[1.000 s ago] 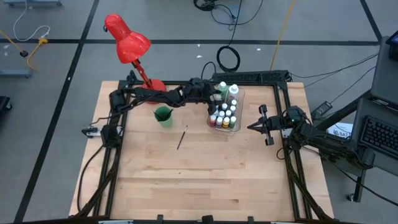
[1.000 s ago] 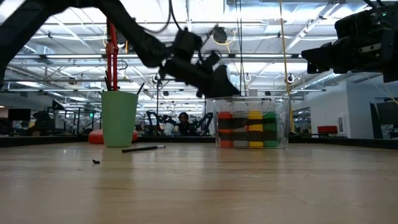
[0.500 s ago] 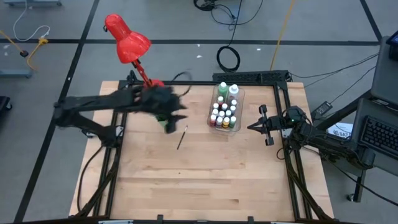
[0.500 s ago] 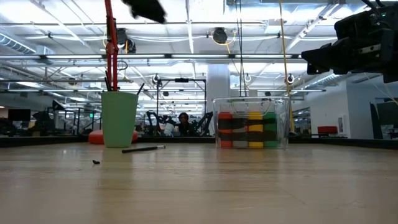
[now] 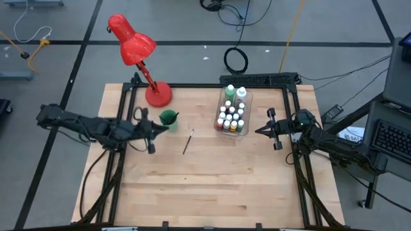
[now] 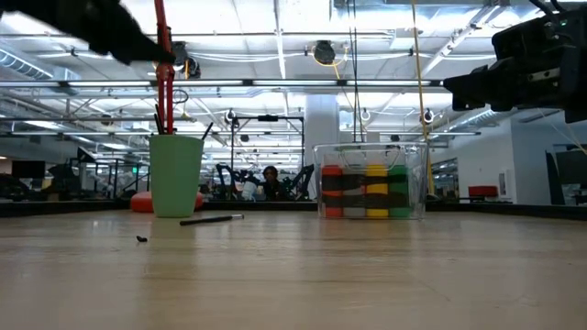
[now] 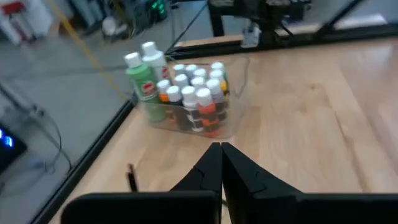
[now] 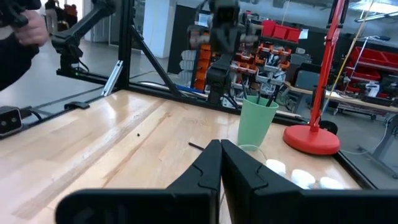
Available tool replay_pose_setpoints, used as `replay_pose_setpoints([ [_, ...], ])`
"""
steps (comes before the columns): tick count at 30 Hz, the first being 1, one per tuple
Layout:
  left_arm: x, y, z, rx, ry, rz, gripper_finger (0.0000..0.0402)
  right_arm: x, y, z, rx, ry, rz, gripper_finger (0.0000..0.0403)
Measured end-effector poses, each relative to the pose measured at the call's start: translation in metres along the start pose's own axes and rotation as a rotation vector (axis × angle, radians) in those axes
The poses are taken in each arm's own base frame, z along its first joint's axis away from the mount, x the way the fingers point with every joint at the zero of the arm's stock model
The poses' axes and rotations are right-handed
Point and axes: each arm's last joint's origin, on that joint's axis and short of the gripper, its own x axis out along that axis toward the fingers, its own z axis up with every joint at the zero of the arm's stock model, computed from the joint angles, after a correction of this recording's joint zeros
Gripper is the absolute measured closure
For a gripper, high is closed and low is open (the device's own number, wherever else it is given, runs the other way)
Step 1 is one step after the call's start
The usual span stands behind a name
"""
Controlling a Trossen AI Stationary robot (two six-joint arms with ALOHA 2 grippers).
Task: Pick & Place Paint Supplies
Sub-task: Put the silver paintbrush into the green cup
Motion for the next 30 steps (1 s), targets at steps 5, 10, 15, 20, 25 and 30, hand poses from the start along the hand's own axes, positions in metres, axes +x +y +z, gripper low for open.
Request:
replay_pose_setpoints([
  [5,0.011,-0.009,-0.038,0.054,-0.064,-0.024,0.0391,0.0,-0.001,0.0,-0.021,0.008,-0.03,0.0399],
  [10,0.017,-0.012,-0.051,-0.18,-0.067,-0.027,0.0399,0.0,-0.004,-0.002,0.001,0.034,-0.124,0.0399],
  [15,0.025,-0.024,-0.058,-0.149,-0.014,-0.066,0.0398,0.001,-0.004,-0.004,0.013,0.048,-0.125,0.0399],
  [20,0.045,-0.044,-0.056,-0.223,0.097,-0.079,0.04,0.001,-0.005,-0.004,0.01,0.045,-0.125,0.0399],
  [25,0.077,-0.066,-0.055,-0.366,0.384,-0.039,0.0396,0.001,-0.005,-0.004,0.01,0.045,-0.125,0.0399],
  [30,0.108,-0.083,-0.053,-0.384,0.62,0.033,0.0398,0.001,-0.005,-0.002,-0.009,0.026,-0.128,0.0399],
])
